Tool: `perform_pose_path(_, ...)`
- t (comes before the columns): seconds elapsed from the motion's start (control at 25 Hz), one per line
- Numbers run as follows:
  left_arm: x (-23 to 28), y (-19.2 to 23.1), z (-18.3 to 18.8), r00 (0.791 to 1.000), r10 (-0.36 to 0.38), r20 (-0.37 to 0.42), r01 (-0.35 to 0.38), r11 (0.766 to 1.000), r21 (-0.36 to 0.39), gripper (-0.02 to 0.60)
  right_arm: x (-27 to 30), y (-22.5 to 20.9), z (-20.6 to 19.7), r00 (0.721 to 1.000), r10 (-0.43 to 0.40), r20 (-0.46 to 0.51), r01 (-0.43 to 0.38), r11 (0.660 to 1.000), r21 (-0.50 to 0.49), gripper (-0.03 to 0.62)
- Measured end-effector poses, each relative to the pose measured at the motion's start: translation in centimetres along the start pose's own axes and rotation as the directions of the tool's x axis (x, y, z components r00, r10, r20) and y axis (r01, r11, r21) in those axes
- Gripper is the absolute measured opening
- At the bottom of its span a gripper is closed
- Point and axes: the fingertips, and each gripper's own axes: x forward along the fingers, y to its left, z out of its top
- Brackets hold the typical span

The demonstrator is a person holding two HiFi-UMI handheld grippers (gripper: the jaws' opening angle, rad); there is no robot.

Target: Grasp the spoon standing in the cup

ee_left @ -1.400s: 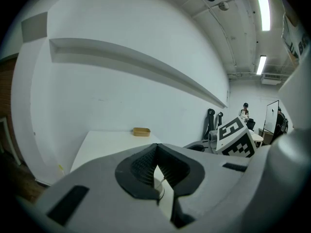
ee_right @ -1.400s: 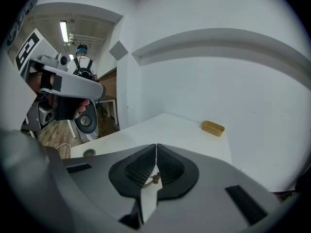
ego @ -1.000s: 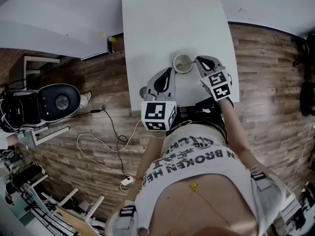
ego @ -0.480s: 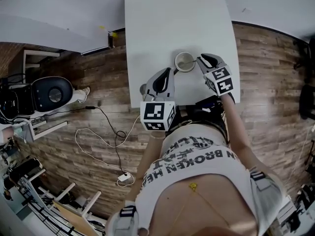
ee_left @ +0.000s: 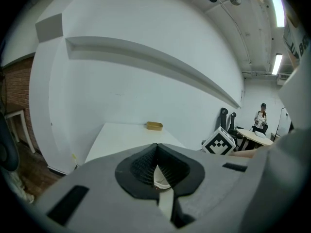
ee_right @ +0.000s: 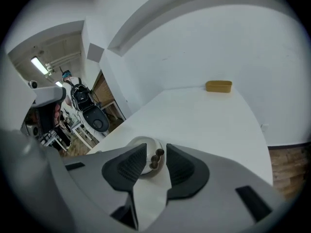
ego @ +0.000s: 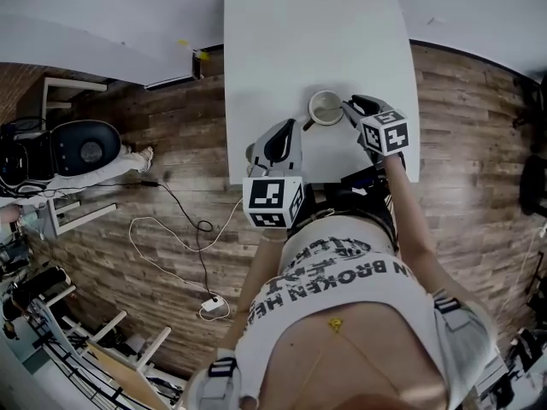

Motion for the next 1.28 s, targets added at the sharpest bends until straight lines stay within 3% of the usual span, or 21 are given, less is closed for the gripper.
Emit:
perform_pose_path(0.48, -0.2, 1.0, 0.3, 1.0, 0.007, 0.006, -0.007, 1.0, -0.004, -0.005, 0.4, 0.2, -0.2, 0.999, 0.027, -0.024, -0.026, 0.999, 0.043, 0.054)
perform_pose_path(0.84, -0.8, 0.9, 0.6, 1.0, -0.008, 0.021, 0.008, 1.0, 0.007, -0.005, -0.7, 1.7, 1.0, 1.0, 0.021, -0.018, -0.022, 0.998, -0.059, 0.048)
perform_pose_path(1.28, -0.1, 0.7, 1.3, 0.999, -0.034, 0.034, 0.033, 0.999, 0.023, -0.005, -3.0, 2.3, 2.7, 1.0, 0.023, 0.016, -0.021, 0.993, -0.113, 0.044)
